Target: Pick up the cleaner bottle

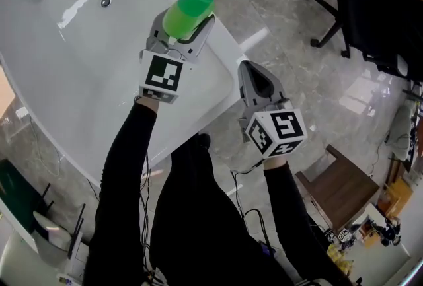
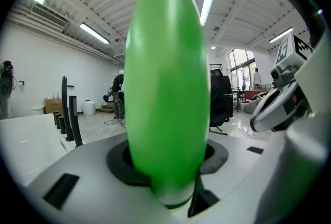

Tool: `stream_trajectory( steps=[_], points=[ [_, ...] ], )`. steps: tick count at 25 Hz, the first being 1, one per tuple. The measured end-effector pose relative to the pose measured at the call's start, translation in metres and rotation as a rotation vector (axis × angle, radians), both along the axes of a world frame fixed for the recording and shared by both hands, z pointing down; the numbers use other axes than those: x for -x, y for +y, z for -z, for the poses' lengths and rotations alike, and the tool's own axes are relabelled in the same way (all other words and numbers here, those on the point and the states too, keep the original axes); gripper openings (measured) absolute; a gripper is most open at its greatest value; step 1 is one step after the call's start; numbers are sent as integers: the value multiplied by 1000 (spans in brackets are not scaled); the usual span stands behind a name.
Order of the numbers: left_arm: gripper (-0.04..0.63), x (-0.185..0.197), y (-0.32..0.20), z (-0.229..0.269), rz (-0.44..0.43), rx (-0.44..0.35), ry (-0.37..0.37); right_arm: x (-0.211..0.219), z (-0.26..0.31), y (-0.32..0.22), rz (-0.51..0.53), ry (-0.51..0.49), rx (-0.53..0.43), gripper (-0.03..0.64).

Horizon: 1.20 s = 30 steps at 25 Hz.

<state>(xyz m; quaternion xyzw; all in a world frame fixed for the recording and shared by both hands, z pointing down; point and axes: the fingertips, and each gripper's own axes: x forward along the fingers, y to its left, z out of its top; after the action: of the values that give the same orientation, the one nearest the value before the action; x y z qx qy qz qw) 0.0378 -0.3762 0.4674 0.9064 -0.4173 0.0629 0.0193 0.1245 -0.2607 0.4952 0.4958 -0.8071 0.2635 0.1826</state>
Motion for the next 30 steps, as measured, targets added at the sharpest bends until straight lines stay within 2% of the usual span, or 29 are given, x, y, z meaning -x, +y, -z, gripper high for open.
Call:
stream_trajectory(
  steps=[11,17,30],
  points=[
    [198,41,25,32,80,-10,-16,23,29,9,73,-16,-43,2],
    [198,67,47,37,152,27,-25,41,41,17,131,-21,-60,2],
    [199,124,117,75,288,33,-41,84,84,46,246,-47,-124,2]
  ],
)
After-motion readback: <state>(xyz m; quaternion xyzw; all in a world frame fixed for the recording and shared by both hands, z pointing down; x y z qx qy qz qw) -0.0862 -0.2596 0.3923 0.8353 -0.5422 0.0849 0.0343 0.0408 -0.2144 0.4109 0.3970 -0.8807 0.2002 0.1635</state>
